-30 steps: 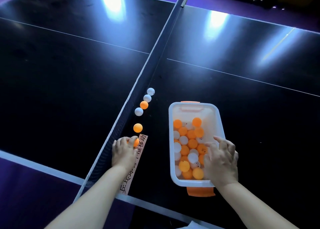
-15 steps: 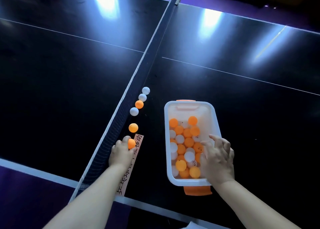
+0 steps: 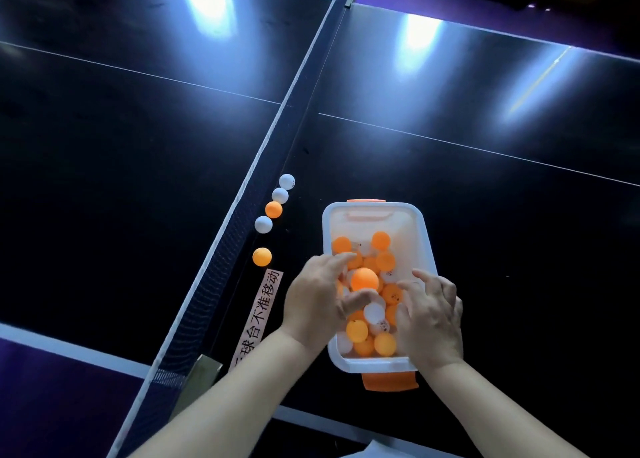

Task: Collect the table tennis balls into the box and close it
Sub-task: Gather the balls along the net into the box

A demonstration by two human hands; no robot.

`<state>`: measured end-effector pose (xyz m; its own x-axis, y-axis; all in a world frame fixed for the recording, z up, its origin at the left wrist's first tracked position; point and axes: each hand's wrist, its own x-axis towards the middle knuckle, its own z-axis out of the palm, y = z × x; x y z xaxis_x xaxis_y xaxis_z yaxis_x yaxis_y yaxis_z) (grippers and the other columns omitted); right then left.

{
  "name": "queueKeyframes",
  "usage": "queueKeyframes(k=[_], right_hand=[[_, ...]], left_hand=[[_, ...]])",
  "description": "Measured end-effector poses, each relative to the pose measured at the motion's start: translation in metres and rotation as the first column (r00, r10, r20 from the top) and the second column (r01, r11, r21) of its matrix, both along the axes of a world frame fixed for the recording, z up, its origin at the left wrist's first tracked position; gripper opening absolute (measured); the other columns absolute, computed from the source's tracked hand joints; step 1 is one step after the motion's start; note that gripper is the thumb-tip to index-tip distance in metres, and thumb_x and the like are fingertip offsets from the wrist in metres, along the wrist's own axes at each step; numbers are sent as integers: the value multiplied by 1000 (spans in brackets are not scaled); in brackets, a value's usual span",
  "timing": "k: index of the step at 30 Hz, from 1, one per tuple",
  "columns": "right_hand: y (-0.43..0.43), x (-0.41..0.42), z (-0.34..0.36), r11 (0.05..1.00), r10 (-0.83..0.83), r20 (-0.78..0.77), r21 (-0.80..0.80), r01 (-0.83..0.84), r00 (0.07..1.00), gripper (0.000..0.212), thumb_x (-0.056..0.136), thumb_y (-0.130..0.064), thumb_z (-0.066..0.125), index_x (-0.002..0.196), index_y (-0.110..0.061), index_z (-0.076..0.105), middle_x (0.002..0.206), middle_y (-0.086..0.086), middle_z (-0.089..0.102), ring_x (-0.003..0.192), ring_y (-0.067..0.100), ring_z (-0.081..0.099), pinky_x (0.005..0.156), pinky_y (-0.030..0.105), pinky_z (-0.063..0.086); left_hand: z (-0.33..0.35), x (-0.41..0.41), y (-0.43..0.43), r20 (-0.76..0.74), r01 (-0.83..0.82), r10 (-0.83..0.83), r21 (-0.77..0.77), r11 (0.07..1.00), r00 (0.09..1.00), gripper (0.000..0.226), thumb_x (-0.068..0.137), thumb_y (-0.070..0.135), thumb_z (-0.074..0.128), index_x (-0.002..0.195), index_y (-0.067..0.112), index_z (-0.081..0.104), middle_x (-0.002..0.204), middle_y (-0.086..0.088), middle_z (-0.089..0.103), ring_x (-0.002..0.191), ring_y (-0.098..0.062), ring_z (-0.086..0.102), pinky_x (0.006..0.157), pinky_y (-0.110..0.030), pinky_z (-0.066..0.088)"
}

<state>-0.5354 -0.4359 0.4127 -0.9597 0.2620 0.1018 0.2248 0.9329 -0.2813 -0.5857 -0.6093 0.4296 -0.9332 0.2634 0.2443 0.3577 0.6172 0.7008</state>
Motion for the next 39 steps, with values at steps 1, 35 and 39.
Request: queueKeyframes(k=[1, 35, 39], right_hand=[[0, 0, 0, 1000, 0, -5, -1, 0, 1000, 38, 66, -2, 75, 100, -18, 68, 116, 8, 60, 114, 21, 34, 92, 52, 41], [1, -1, -2, 999, 22, -30, 42, -21, 999, 42, 62, -5, 79, 99, -19, 67, 111, 4, 62, 111, 19, 39, 89, 50, 45], [1, -1, -1, 999, 12, -37, 31, -11, 999, 41, 62, -5, 79, 99, -19, 68, 111, 5, 62, 110, 19, 40, 88, 50, 46]], left_hand=[[-2, -2, 4, 10, -10, 10, -2, 1000, 1000, 84, 75, 79, 30, 119, 14, 60, 97, 0, 64, 89, -12, 56, 70, -22, 47], [-10, -26, -24, 208, -305, 282, 86, 948, 936, 47, 79, 50, 63, 115, 22, 54, 97, 8, 57, 85, -12, 54, 75, -29, 45], [-6, -17, 3, -38, -32, 34, 53, 998, 999, 57, 74, 59, 57, 114, 18, 62, 106, 7, 61, 104, -10, 43, 90, -29, 36]])
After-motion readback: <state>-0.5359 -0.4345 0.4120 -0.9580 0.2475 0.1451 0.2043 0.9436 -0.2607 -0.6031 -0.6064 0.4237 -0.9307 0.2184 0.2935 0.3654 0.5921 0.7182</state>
